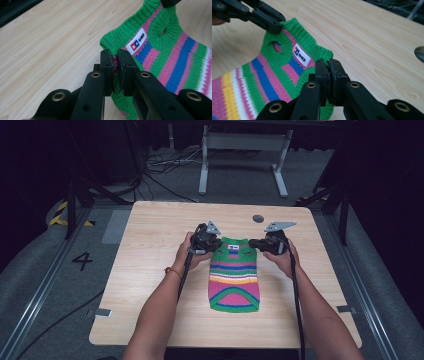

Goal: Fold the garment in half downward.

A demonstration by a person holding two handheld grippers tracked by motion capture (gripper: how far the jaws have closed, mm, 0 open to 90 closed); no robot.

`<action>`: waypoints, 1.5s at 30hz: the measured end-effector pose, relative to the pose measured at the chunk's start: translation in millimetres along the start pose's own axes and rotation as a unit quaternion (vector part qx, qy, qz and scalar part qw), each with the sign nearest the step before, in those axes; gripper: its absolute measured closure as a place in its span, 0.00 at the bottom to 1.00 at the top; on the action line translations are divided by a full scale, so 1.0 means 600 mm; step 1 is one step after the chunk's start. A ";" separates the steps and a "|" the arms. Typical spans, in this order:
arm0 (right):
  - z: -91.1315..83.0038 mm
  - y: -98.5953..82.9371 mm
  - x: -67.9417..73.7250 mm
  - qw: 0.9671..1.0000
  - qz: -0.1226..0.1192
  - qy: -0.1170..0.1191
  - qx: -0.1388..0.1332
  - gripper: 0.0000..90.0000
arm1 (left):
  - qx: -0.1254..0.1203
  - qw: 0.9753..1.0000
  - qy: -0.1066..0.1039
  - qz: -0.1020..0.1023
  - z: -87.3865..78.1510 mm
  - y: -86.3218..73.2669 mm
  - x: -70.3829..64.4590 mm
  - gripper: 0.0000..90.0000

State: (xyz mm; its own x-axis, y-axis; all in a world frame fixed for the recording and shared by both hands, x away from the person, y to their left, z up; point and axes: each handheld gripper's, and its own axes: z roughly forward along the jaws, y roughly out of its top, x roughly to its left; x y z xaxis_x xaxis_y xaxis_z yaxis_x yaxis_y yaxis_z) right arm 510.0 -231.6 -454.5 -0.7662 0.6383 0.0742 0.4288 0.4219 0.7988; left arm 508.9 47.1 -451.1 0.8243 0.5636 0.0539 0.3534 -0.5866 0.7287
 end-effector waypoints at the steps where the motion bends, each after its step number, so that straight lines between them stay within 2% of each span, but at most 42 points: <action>1: -0.006 0.000 0.004 1.000 -0.004 0.004 -0.006 0.96 | -0.002 1.000 -0.003 0.002 -0.005 0.000 -0.002 0.92; 2: -0.006 0.000 0.004 1.000 -0.004 0.004 -0.006 0.96 | -0.002 1.000 -0.003 0.002 -0.005 0.000 -0.002 0.92; 6: -0.028 -0.001 0.022 0.999 -0.023 0.021 -0.017 0.96 | -0.012 0.999 -0.004 0.033 -0.033 -0.002 -0.020 0.92; 9: -0.043 -0.002 0.037 0.998 -0.038 0.033 -0.024 0.96 | -0.026 0.998 -0.011 0.047 -0.053 -0.007 -0.034 0.92; 14: -0.062 -0.005 0.059 0.997 -0.057 0.048 -0.027 0.96 | -0.034 0.997 -0.023 0.068 -0.076 -0.020 -0.059 0.92; 23: -0.090 -0.018 0.093 0.993 -0.087 0.076 -0.022 0.96 | -0.043 0.995 -0.038 0.087 -0.107 -0.042 -0.087 0.93; 29: -0.103 -0.030 0.112 0.991 -0.107 0.085 -0.008 0.96 | -0.034 0.993 -0.045 0.108 -0.121 -0.058 -0.112 0.93; 31: -0.108 -0.037 0.120 0.989 -0.113 0.091 -0.004 0.96 | -0.027 0.991 -0.048 0.121 -0.123 -0.063 -0.124 0.93; 34: -0.114 -0.048 0.130 0.987 -0.124 0.097 0.006 0.96 | -0.026 0.990 -0.058 0.128 -0.128 -0.070 -0.136 0.93; 36: -0.118 -0.056 0.137 0.986 -0.130 0.104 0.012 0.96 | -0.018 0.988 -0.062 0.142 -0.128 -0.075 -0.145 0.93; 38: -0.123 -0.063 0.144 0.985 -0.135 0.109 0.014 0.96 | -0.015 0.987 -0.073 0.144 -0.129 -0.081 -0.152 0.92; 45: -0.126 -0.094 0.162 0.983 -0.140 0.117 0.033 0.96 | 0.009 0.983 -0.087 0.159 -0.124 -0.105 -0.180 0.92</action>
State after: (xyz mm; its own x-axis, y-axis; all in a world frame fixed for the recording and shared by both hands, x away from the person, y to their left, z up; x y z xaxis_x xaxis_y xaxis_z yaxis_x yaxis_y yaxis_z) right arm 375.5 -242.0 -447.0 -0.9446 0.3284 -0.0006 0.2102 0.6061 0.7671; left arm 365.1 66.4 -452.0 0.9569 0.2432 0.1587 0.0721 -0.7282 0.6815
